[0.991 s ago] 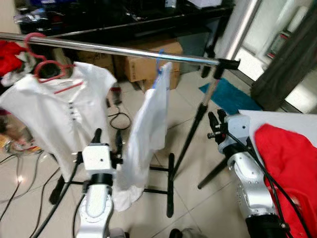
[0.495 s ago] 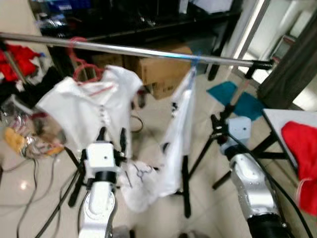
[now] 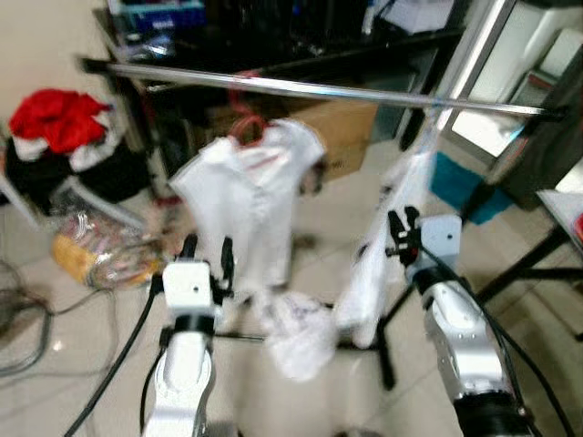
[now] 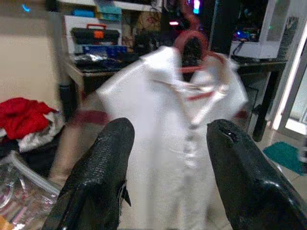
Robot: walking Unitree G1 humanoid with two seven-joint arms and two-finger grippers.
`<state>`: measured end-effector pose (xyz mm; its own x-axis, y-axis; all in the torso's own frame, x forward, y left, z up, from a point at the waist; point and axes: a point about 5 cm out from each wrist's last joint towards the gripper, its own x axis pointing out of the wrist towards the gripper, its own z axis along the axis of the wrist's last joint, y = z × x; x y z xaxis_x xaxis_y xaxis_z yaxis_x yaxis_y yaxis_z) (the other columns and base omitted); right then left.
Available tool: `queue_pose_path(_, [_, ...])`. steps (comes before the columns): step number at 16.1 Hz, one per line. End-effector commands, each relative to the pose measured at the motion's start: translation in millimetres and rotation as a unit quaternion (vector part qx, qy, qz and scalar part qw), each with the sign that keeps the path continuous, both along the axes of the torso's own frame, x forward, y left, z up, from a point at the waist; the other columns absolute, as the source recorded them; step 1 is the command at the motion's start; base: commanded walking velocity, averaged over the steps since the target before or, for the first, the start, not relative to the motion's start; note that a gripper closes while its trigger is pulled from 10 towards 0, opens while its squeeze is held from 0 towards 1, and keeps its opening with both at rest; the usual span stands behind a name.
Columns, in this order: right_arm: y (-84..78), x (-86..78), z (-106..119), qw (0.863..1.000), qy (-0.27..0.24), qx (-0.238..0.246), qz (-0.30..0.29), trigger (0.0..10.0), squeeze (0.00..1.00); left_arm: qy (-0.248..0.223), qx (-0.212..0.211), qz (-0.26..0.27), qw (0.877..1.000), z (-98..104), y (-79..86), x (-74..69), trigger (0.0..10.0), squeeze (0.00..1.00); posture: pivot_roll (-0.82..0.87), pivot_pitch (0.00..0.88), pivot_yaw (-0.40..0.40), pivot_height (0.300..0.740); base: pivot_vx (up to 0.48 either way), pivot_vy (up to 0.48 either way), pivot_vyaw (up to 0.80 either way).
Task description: Hang hanger
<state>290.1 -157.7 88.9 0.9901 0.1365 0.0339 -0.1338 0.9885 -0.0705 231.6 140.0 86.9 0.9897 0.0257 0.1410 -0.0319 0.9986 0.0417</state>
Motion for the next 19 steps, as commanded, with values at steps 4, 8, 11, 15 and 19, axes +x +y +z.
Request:
queue_pose_path(4, [2.4,3.1,7,1.0,-0.018,-0.009,0.001,10.0,0.0,0.004,0.006,-0.002,1.0,-2,1.8,-0.7,10.0,0.0,0.09,0.041,-0.053,0.74,0.0,0.087,0.0])
queue_pose_path(8, [7.8,10.4,22,0.999,-0.04,0.007,0.004,10.0,0.0,0.004,0.012,-0.007,1.0,-2,1.4,0.2,10.0,0.0,0.09,0.036,-0.054,0.74,0.0,0.0,0.0])
queue_pose_path(11, [30.8,11.6,28,0.996,-0.045,0.021,0.074,10.0,0.0,0.024,0.062,-0.059,0.996,-7,2.7,4.8,10.0,0.0,0.1,0.032,-0.058,0.74,0.0,0.0,0.0])
queue_pose_path(15, [54.6,11.7,25,0.988,-0.036,-0.004,0.151,10.0,0.0,0.055,0.131,-0.108,0.984,-9,31.5,11.7,10.0,0.0,0.12,0.028,-0.062,0.74,0.0,0.0,0.0])
queue_pose_path(19, [55.6,15.1,17,0.987,-0.016,-0.013,0.157,10.0,0.0,0.059,0.07,-0.091,0.992,-16,20.2,9.2,10.0,0.0,0.12,0.026,-0.061,0.74,0.0,0.0,0.0])
